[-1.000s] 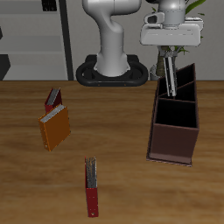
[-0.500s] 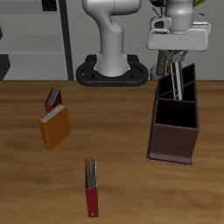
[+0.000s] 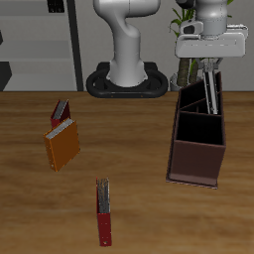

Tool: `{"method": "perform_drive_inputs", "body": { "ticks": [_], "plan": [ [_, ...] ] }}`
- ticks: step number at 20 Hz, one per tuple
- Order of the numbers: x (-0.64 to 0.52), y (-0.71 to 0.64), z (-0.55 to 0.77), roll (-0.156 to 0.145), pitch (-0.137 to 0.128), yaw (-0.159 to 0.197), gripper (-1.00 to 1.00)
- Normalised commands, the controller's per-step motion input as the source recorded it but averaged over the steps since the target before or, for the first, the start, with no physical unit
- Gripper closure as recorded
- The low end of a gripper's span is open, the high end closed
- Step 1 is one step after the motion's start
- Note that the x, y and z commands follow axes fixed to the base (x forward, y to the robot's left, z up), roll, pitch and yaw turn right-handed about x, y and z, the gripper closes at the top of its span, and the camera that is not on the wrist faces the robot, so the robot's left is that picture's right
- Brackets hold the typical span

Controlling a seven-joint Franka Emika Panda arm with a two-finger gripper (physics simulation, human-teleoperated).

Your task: Place the striped book into the left desk caddy's back compartment

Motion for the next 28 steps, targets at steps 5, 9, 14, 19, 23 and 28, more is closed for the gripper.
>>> {"method": "perform_drive_inputs", "body": {
  "ticks": [5, 9, 14, 19, 23, 28],
  "plan": [
    [0.13, 0.06, -0.05, -0.011, 0.006, -0.001, 1.00],
    [0.22, 0.06, -0.24, 0.006, 0.040, 0.002, 1.00],
    [0.12, 0.11, -0.35, 0.029, 0.070, 0.008, 1.00],
    [0.04, 0.12, -0.28, 0.023, 0.047, 0.016, 1.00],
    [0.05, 0.07, -0.26, 0.034, 0.060, 0.032, 1.00],
    [0.08, 0.01, -0.20, 0.048, 0.078, 0.010, -1.00]
  ]
}}
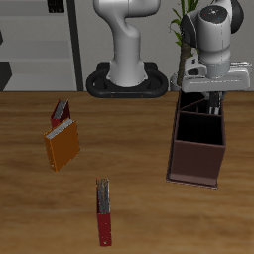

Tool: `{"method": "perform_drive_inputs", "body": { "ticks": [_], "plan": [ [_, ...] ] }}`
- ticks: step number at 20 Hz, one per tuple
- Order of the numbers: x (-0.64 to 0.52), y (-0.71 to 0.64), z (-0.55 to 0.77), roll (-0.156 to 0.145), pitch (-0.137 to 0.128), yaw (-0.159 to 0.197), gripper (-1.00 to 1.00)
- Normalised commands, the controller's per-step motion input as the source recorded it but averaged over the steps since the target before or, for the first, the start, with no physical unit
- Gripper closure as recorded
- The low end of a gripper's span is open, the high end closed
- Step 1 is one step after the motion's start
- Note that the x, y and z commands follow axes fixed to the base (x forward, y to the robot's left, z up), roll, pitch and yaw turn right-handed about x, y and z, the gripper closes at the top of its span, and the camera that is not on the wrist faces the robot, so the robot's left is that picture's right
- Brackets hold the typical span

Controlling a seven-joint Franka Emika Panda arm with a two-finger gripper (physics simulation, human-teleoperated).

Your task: Place the striped book into the left desk caddy's back compartment

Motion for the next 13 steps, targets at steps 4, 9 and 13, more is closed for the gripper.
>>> {"method": "perform_drive_inputs", "body": {
  "ticks": [4, 9, 13],
  "plan": [
    [0.06, -0.09, -0.07, -0.008, 0.031, -0.010, -1.00],
    [0.01, -0.16, 0.01, 0.005, -0.049, 0.038, -1.00],
    [0.10, -0.33, -0.03, -0.062, 0.012, -0.018, -1.00]
  ]
}}
